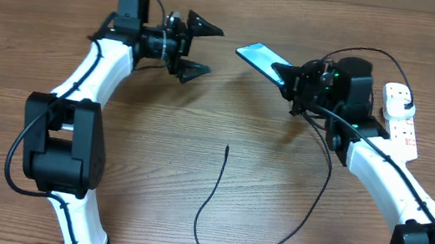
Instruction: Plug charger to phone and switch on socket
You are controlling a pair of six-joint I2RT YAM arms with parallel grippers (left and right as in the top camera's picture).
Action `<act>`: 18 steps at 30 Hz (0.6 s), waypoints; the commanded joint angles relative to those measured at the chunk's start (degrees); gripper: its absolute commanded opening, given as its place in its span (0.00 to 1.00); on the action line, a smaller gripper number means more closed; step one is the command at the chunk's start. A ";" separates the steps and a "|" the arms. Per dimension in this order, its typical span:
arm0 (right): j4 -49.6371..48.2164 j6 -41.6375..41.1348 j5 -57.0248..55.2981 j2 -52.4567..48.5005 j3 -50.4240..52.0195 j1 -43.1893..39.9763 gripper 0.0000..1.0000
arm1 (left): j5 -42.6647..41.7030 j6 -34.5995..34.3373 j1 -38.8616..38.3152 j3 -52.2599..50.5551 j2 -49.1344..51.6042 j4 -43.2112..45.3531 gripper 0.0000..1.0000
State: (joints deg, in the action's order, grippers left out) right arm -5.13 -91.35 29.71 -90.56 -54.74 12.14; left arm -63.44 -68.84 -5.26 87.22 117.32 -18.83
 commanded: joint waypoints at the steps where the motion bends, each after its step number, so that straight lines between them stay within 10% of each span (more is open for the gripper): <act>1: -1.27 -6.29 -4.92 0.44 -0.94 2.45 0.04 | 5.25 -6.93 -2.34 -0.72 -1.40 2.29 1.00; 18: -2.10 -13.94 -7.41 0.44 -0.94 7.80 0.04 | 15.67 -12.20 -9.07 -0.72 -1.40 7.54 1.00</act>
State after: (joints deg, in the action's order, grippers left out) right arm -6.35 -103.98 23.14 -90.56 -54.74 18.98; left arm -50.15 -79.66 -13.50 87.00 117.32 -12.05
